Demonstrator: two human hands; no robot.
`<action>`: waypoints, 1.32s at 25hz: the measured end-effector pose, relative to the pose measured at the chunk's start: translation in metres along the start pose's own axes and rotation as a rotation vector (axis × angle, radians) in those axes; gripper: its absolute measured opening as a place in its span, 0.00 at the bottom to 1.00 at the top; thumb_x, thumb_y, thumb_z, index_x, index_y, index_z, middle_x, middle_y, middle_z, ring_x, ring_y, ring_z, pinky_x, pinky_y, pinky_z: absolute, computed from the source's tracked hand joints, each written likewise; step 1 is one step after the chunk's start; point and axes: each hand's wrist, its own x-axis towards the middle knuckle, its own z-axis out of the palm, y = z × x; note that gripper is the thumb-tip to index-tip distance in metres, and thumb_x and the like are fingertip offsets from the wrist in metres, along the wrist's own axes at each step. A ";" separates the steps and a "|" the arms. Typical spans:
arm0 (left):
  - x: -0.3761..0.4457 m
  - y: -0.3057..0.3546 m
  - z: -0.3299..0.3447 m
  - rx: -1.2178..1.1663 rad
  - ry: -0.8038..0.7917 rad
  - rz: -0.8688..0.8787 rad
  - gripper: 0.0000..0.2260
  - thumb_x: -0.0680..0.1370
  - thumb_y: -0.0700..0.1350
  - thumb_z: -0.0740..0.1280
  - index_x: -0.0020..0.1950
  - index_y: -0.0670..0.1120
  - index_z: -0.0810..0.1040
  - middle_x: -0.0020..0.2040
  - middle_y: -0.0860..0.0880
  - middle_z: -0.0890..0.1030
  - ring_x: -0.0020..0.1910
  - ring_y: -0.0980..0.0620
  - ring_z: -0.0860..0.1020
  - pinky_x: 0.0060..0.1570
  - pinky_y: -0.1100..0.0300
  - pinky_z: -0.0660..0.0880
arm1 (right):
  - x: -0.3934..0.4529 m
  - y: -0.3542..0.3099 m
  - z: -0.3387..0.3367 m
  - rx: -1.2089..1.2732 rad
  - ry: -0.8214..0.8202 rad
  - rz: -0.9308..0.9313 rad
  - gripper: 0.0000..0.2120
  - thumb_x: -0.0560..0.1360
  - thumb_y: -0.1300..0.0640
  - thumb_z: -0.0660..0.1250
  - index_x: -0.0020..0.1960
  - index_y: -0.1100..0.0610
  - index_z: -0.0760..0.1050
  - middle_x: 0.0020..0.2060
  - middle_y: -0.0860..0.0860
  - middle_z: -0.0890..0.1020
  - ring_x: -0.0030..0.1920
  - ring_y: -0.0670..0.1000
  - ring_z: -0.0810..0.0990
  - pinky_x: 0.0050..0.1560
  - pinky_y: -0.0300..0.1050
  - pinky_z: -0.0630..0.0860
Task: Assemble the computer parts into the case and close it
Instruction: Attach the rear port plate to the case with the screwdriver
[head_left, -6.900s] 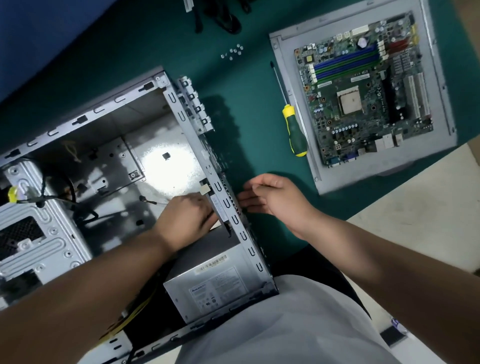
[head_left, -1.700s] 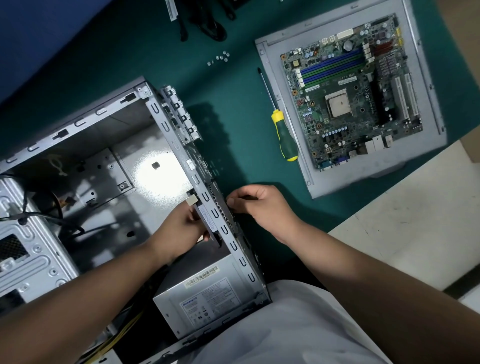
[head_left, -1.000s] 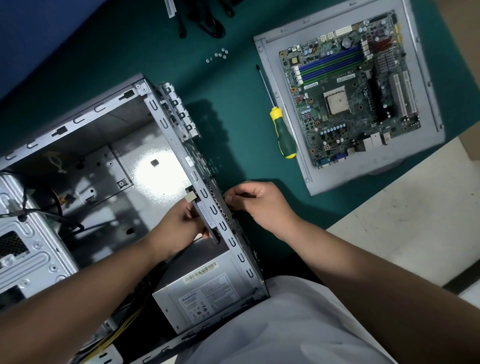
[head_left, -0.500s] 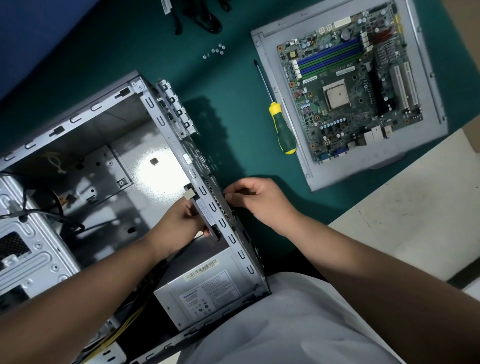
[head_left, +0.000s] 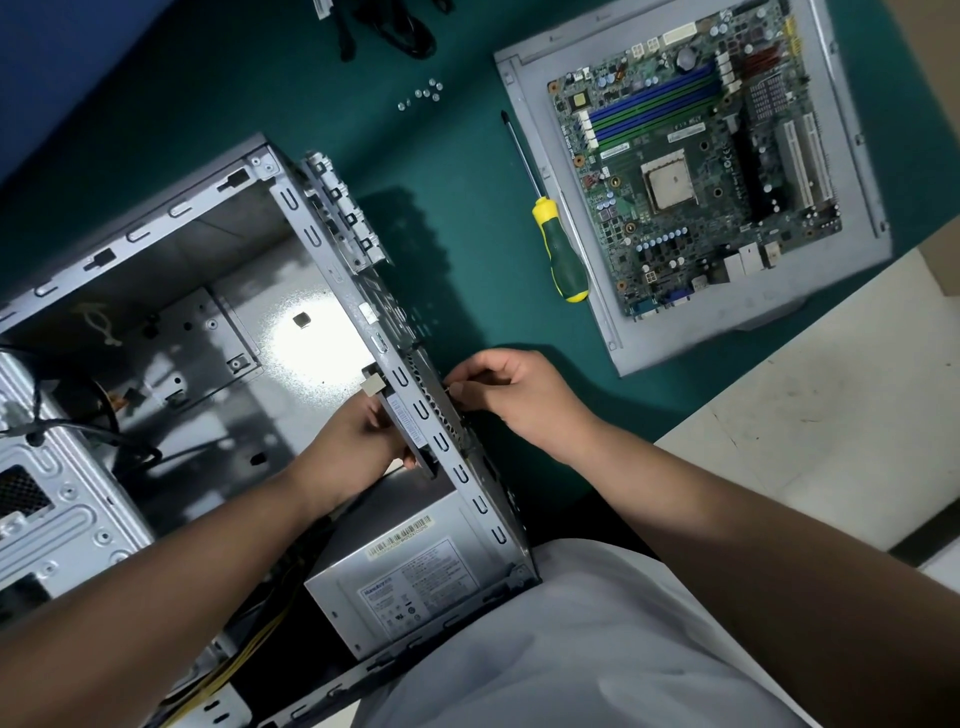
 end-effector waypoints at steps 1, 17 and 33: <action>0.000 0.000 -0.001 0.000 0.000 -0.001 0.09 0.78 0.25 0.65 0.47 0.33 0.83 0.40 0.43 0.86 0.40 0.48 0.81 0.39 0.62 0.78 | 0.000 0.000 0.000 0.004 -0.006 0.003 0.06 0.75 0.67 0.74 0.47 0.57 0.84 0.44 0.56 0.85 0.44 0.51 0.81 0.58 0.54 0.80; 0.000 -0.001 -0.001 0.016 -0.032 0.016 0.18 0.77 0.23 0.63 0.40 0.43 0.83 0.35 0.51 0.85 0.33 0.58 0.81 0.35 0.65 0.77 | 0.014 -0.021 -0.009 0.030 -0.180 0.195 0.07 0.76 0.73 0.68 0.47 0.63 0.80 0.38 0.55 0.82 0.37 0.48 0.81 0.47 0.42 0.83; 0.002 -0.004 -0.004 0.011 -0.074 0.033 0.26 0.76 0.23 0.63 0.35 0.52 0.86 0.33 0.50 0.84 0.32 0.56 0.79 0.34 0.64 0.76 | 0.011 0.003 -0.004 -0.141 -0.038 -0.057 0.08 0.76 0.64 0.74 0.43 0.51 0.84 0.39 0.58 0.86 0.40 0.54 0.82 0.54 0.63 0.82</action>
